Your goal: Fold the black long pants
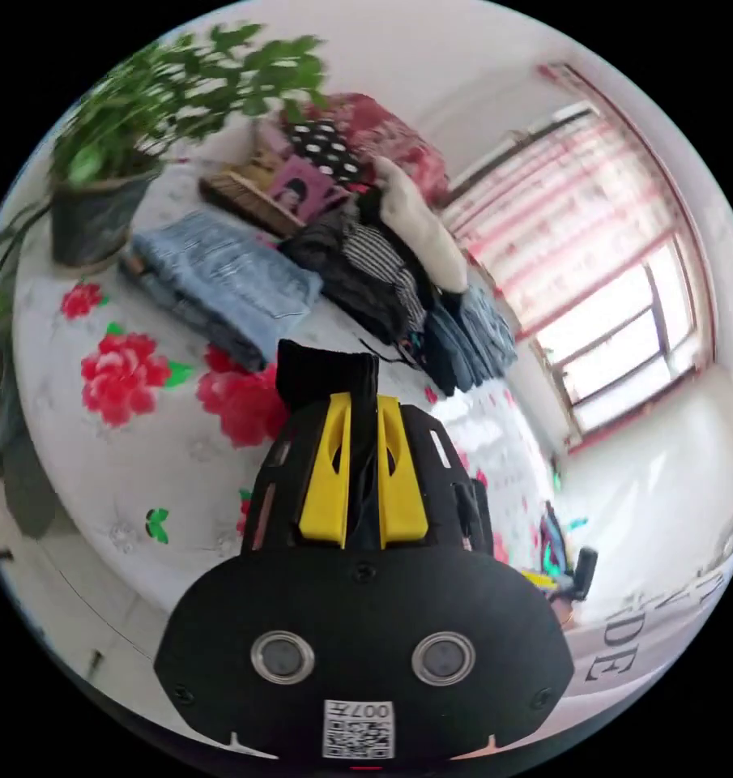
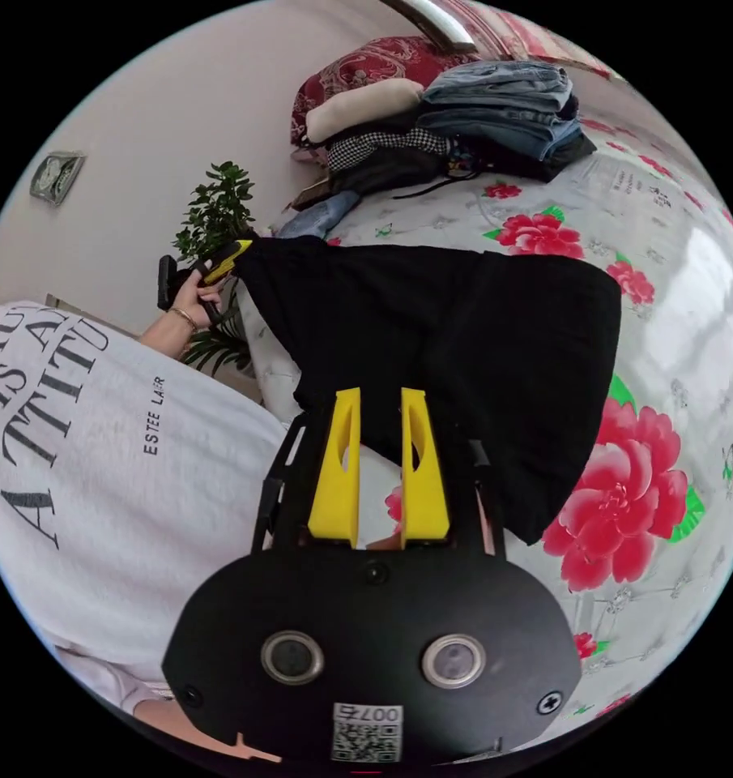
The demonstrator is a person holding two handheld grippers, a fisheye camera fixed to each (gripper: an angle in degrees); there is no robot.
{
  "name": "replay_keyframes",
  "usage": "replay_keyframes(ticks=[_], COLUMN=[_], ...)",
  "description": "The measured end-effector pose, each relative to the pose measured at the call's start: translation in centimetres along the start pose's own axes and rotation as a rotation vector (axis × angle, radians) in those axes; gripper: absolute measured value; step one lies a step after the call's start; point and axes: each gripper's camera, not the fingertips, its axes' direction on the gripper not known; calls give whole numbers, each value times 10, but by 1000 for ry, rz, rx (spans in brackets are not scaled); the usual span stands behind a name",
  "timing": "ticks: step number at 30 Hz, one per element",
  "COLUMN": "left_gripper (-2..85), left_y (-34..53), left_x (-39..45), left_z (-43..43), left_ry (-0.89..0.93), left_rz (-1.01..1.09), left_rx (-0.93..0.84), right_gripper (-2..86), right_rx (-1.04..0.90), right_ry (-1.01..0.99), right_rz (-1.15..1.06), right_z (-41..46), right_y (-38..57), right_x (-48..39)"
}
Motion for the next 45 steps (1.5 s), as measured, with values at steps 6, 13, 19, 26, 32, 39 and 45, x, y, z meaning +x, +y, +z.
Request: replay_keyframes(ticks=[6, 13, 19, 26, 32, 39, 45], left_gripper=[56, 54, 77, 49, 49, 28, 14], left_y=[89, 179, 209, 223, 245, 249, 232], left_x=[194, 265, 262, 269, 278, 268, 253], left_z=[166, 233, 269, 284, 310, 302, 293], left_ry=[-55, -185, 26, 73, 53, 130, 146], left_rz=[706, 935, 874, 835, 877, 826, 724], left_rx=[-496, -531, -642, -568, -647, -659, -630], right_gripper=[47, 47, 43, 39, 17, 10, 56], right_rx=[94, 174, 158, 83, -163, -184, 99], right_ry=[8, -9, -12, -119, -20, -61, -30], right_rz=[161, 249, 237, -34, -172, 68, 197], right_z=[-41, -75, -80, -41, 74, 70, -67], right_y=[26, 52, 50, -81, -186, -211, -87], right_x=[48, 74, 98, 81, 68, 158, 209])
